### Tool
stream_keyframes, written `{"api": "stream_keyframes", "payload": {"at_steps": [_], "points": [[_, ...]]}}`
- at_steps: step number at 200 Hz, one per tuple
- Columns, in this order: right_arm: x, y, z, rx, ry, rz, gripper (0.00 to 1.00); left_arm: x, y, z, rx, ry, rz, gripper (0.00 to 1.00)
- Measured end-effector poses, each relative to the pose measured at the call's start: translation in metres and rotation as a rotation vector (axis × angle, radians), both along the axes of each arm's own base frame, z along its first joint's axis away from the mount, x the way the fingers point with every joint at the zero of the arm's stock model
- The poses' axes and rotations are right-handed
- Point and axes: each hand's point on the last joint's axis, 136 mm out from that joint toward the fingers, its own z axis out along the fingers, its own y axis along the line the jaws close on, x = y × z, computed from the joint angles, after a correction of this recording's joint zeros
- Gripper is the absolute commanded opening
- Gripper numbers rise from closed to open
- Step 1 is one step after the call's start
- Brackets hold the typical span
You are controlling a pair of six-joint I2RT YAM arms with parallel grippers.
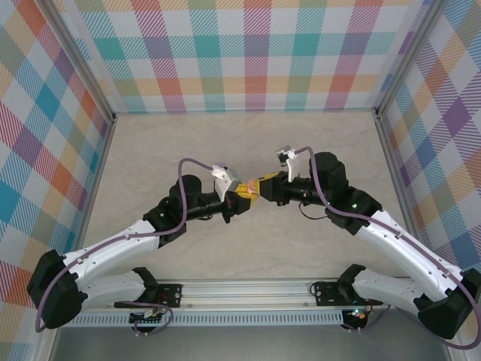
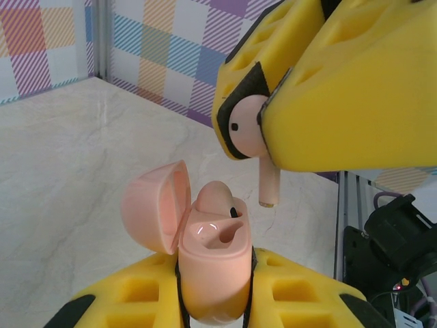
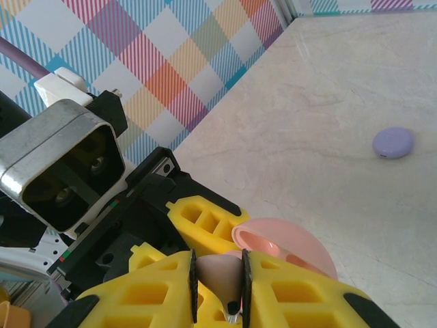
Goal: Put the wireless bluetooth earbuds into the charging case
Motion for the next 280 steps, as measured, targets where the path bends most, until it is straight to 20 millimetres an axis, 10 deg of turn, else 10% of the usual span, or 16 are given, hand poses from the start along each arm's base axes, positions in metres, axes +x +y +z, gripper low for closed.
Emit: {"api": "stream_keyframes", "payload": {"at_steps": [280], "points": [[-0.002,0.007,-0.005,-0.055,-0.006,0.035,0.23,-0.007,-0.001,0.009,0.007,0.014,-0.029,0.1]]}}
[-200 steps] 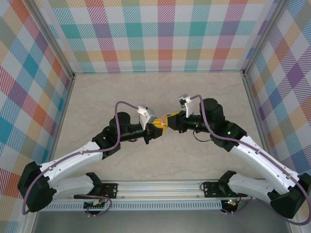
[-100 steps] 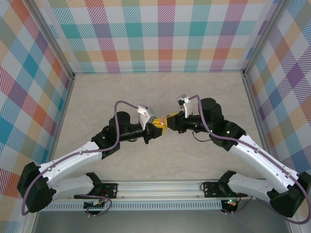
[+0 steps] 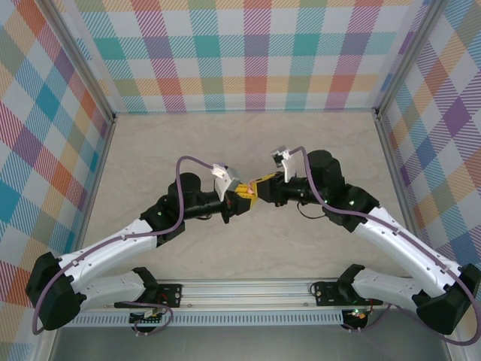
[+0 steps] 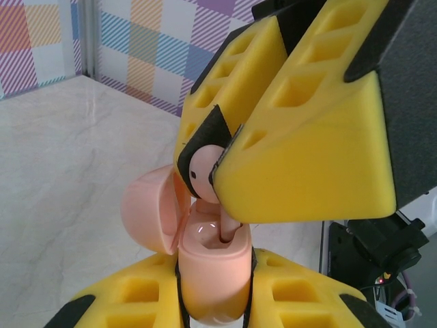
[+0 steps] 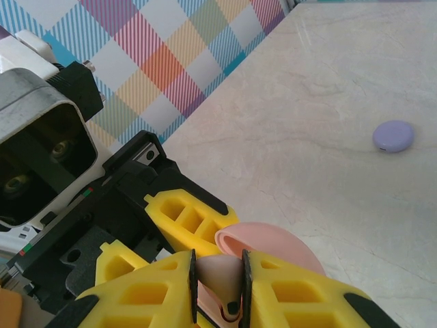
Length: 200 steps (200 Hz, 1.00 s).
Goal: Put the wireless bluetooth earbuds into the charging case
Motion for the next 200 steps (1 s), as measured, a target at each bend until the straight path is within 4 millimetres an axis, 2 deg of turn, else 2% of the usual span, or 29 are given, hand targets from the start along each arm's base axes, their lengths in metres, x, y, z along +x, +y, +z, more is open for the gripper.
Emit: {"api": "stream_keyframes", "payload": {"at_steps": [121,200], "points": [[-0.0006,0.0038,-0.0019,-0.027,-0.005,0.013,0.22,0.0011,0.0022,-0.0015,0.008,0.008,0.018,0.1],[0.0012,0.0001,-0.0031,-0.043,-0.012,-0.015,0.16,0.003,0.0024,-0.0023,0.011,0.02,0.034,0.11]]}}
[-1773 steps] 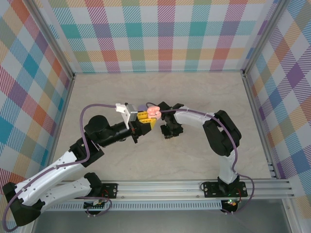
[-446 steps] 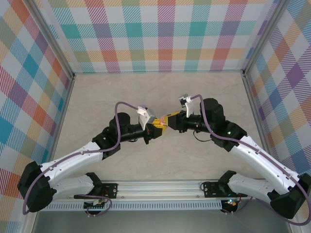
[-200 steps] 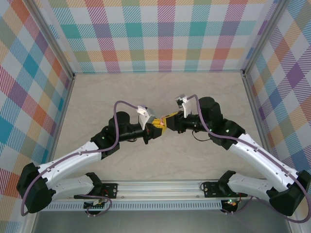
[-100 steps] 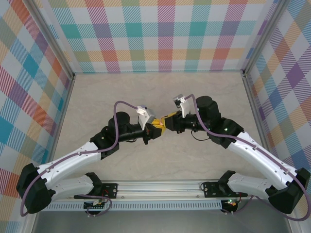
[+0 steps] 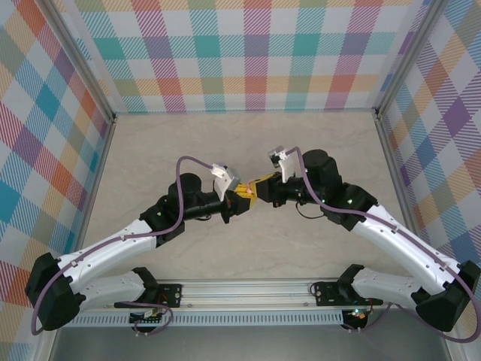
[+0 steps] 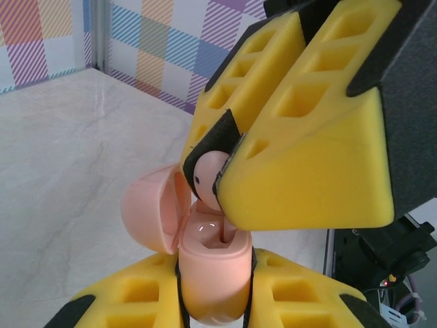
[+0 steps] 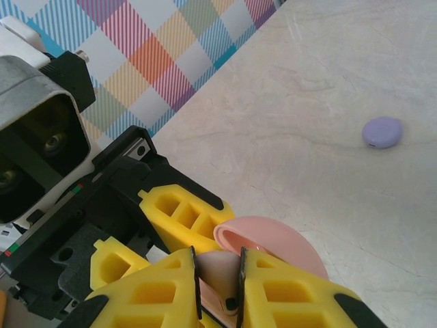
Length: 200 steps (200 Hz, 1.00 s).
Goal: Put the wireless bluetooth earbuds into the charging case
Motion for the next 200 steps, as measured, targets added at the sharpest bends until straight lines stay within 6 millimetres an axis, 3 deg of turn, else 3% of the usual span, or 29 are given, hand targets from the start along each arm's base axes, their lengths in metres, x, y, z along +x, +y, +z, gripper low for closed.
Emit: {"api": "stream_keyframes", "payload": {"at_steps": [109,200], "points": [[0.0016,-0.0021,0.0038,-0.021,-0.022,-0.017,0.19,0.003,-0.0031,0.0046,-0.006,0.012,0.004,0.11],[0.0003,-0.0013,0.0022,-0.04,-0.031,-0.019,0.33,0.0014,-0.0047,0.0028,-0.004,0.021,-0.009,0.11]]}}
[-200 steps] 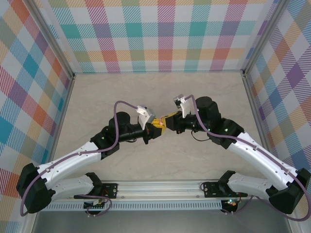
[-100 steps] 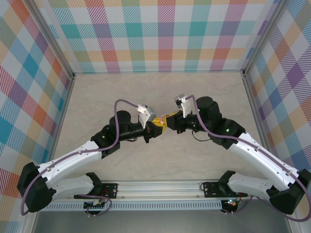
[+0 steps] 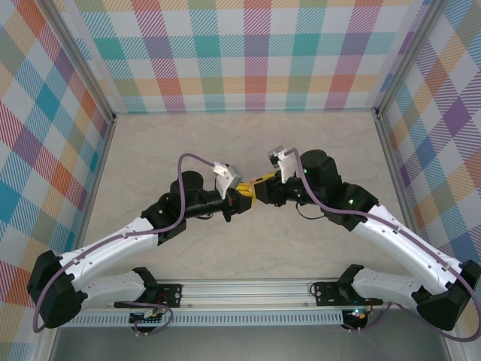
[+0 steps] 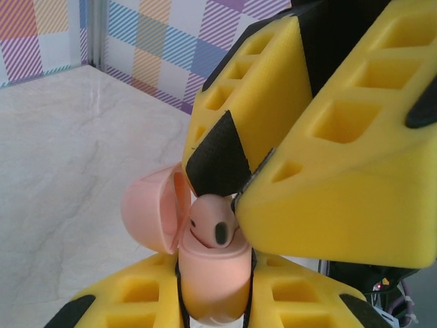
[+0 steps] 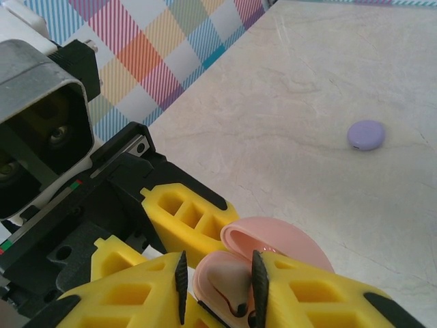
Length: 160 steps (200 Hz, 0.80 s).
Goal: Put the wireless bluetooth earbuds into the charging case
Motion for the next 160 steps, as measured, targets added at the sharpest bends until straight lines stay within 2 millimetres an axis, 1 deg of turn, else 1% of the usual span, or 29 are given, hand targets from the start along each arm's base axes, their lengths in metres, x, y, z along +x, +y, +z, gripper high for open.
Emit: {"api": "stream_keyframes", "payload": {"at_steps": [52,91,109,131,147,160], "points": [[0.0,-0.002,0.0,-0.005,0.001,-0.007,0.33,-0.001,-0.001,0.0,-0.002,0.001,-0.007,0.11],[0.0,-0.009,0.003,-0.005,-0.009,-0.037,0.41,-0.001,-0.001,0.0,-0.002,0.0,-0.007,0.11],[0.002,-0.018,0.01,0.005,-0.035,-0.083,0.42,-0.001,-0.001,0.0,-0.002,0.0,-0.006,0.11],[0.005,-0.037,0.016,0.013,-0.066,-0.175,0.41,-0.001,0.0,0.001,-0.002,0.0,-0.007,0.11],[0.01,-0.049,0.017,0.007,-0.073,-0.246,0.4,-0.001,0.0,0.001,-0.004,-0.001,-0.007,0.11],[0.015,-0.056,0.015,-0.006,-0.069,-0.292,0.39,-0.002,0.0,0.003,-0.007,-0.005,-0.007,0.11]]}}
